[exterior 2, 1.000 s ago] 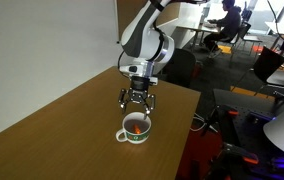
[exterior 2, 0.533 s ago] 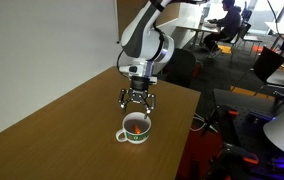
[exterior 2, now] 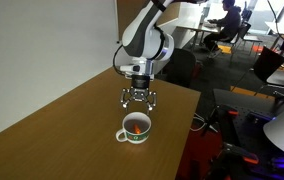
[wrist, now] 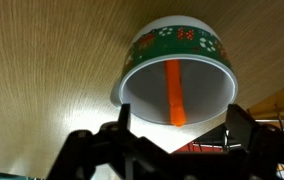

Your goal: Remove the marker from the mug cup and place it on the table

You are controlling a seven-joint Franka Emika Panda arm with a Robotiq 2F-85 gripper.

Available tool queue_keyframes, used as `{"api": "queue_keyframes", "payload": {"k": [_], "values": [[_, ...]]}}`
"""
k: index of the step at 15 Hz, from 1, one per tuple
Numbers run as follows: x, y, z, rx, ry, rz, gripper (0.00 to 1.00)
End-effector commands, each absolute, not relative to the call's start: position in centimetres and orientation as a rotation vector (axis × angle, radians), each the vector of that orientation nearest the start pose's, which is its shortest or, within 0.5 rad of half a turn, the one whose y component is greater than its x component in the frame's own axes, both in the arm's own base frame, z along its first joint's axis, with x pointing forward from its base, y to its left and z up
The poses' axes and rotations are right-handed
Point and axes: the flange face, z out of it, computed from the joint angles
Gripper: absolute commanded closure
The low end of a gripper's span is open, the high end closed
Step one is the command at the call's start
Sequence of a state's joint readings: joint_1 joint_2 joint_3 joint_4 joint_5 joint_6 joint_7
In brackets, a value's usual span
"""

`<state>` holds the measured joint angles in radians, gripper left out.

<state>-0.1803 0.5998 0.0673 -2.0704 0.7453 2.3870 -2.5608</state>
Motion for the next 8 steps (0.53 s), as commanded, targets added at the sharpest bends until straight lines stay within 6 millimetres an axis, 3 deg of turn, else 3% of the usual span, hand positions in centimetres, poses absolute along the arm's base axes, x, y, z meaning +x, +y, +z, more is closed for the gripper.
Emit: {"api": "queue_keyframes", "payload": {"k": [1,2,5,7,8], "values": [[55.7,-5.8,12.4,2.016,2.806,0.711,0.21],[55.9,-5.7,12.5,2.002,2.820,0.710,0.21],[56.2,-5.3,12.6,1.977,2.851,0.698,0.44],[56.4,-4.9,12.4,1.957,2.875,0.688,0.43],[56.5,-4.6,12.3,1.953,2.882,0.679,0.48]]}}
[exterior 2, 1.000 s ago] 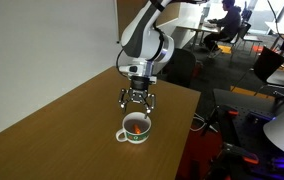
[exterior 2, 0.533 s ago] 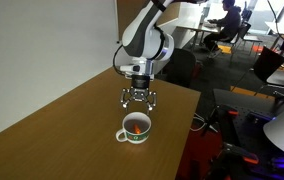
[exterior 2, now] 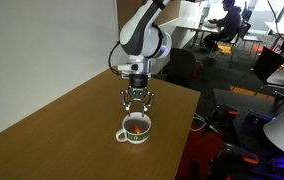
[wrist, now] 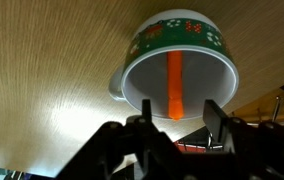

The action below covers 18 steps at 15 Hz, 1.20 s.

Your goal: Remove the marker from the mug cup and place it on the table

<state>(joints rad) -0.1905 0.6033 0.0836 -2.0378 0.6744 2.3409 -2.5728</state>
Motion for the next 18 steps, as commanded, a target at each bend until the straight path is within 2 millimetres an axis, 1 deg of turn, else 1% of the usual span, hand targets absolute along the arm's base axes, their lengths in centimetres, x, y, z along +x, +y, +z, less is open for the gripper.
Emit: {"api": "queue_keyframes", "payload": {"k": [1,3,7,9,10,11,12,13,14,15,16,18], "values": [[56.6,-4.5,12.1,1.948,2.889,0.672,0.45],[56.8,-4.1,11.5,1.943,2.902,0.658,0.46],[56.8,-4.1,10.0,1.938,2.938,0.617,0.55],[56.7,-4.0,9.2,1.932,2.960,0.598,0.57],[56.7,-3.9,8.8,1.927,2.971,0.591,0.54],[56.7,-3.8,8.4,1.921,2.981,0.582,0.55],[56.7,-3.7,8.1,1.920,2.986,0.575,0.51],[56.7,-3.6,7.8,1.915,2.995,0.571,0.52],[56.8,-3.4,7.5,1.909,3.002,0.567,0.50],[56.9,-3.3,7.2,1.903,3.010,0.569,0.52],[56.9,-3.1,7.0,1.899,3.017,0.568,0.50],[57.0,-2.8,6.6,1.889,3.029,0.566,0.54]]}}
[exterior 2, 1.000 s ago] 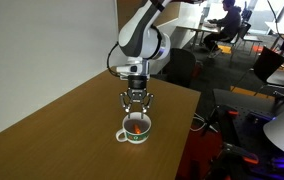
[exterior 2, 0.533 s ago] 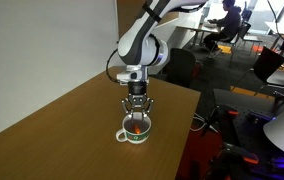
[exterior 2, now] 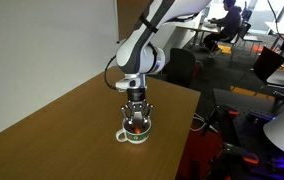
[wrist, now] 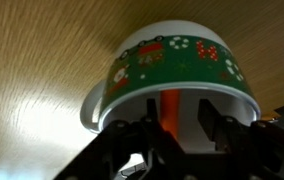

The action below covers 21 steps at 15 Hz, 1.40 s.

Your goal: Remove the marker from the mug cup and place it on the table

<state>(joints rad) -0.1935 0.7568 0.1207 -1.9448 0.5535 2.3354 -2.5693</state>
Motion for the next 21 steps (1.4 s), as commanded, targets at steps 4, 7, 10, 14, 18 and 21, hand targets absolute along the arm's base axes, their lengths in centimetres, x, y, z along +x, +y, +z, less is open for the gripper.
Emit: {"api": "queue_keyframes", "payload": {"k": [4,7,10,14,18,21], "values": [[57.4,-2.4,6.3,1.877,3.045,0.555,0.86],[57.5,-2.7,6.5,1.876,3.037,0.550,0.97],[57.3,-3.0,7.2,1.901,3.011,0.557,0.95],[56.6,-3.7,9.1,1.954,2.973,0.577,0.95],[56.2,-4.5,11.8,1.929,2.981,0.624,0.95],[55.9,-4.7,14.0,1.899,3.006,0.684,0.95]]}}
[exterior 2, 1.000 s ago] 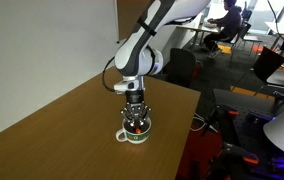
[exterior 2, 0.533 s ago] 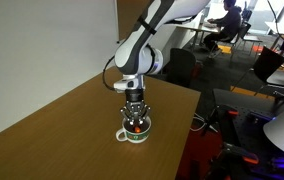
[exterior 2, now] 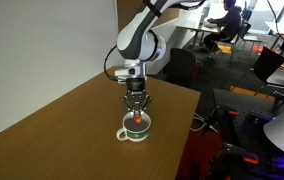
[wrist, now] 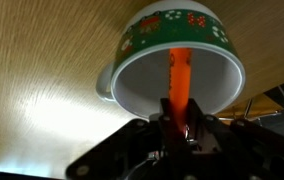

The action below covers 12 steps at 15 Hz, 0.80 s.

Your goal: Remove the marker from the mug cup and place it on the table

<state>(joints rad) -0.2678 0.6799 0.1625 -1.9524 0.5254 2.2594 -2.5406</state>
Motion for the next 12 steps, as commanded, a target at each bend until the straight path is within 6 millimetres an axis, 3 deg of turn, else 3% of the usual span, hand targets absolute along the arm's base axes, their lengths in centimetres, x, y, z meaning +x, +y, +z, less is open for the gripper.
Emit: {"api": "queue_keyframes", "payload": {"k": [1,3,6,12], "values": [[55.8,-4.8,14.8,1.891,3.004,0.699,0.95],[55.5,-4.9,16.5,1.889,2.984,0.726,0.95],[55.8,-5.2,18.8,2.017,2.795,0.760,0.95],[59.0,-8.4,21.9,2.339,2.332,0.746,0.95]]}}
